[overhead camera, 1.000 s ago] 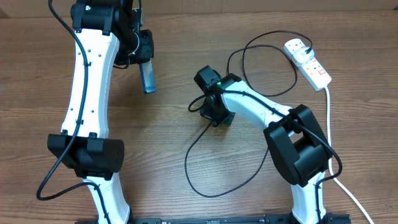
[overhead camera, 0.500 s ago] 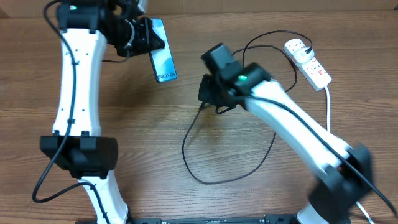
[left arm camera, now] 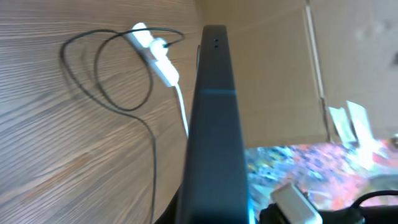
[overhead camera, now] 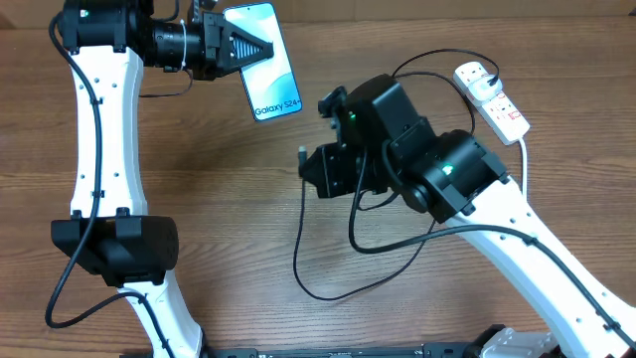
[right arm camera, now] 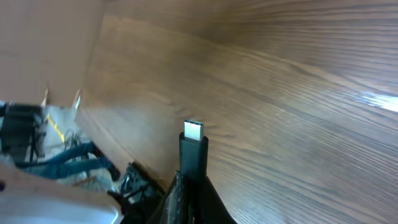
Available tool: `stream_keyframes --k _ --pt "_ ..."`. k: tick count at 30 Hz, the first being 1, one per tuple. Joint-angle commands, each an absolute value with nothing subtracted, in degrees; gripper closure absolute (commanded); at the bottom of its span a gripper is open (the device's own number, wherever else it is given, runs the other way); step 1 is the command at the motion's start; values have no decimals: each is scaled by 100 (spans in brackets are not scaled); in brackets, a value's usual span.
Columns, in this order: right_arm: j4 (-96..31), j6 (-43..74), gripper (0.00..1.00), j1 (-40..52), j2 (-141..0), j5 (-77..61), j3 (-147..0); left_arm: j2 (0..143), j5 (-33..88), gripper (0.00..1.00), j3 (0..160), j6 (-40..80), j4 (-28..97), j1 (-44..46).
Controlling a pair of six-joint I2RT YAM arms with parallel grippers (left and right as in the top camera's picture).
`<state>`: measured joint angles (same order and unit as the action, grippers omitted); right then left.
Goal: Plug charger to phone and switch on socket
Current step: 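Lift the plug with the right gripper toward the phone held by left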
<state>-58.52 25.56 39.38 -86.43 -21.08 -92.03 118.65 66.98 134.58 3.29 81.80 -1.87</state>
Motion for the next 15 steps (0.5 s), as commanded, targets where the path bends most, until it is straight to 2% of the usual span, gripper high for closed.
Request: stream_keyframes --k 1,6,11,15 --pt "-5789 2375 96 4012 -8632 -2307 -9247 11850 7310 96 13474 123 8211 -169" --pt "-5631 2397 96 4012 -8632 -2305 -9247 11850 7286 96 13474 -196 8423 -143" --pt "-5496 2394 96 4012 -8632 -2287 -9247 11850 6582 96 13474 -331 8871 -102" --pt "-5500 2397 96 4012 -8648 -2150 -9242 11850 6563 96 13472 -454 9002 21"
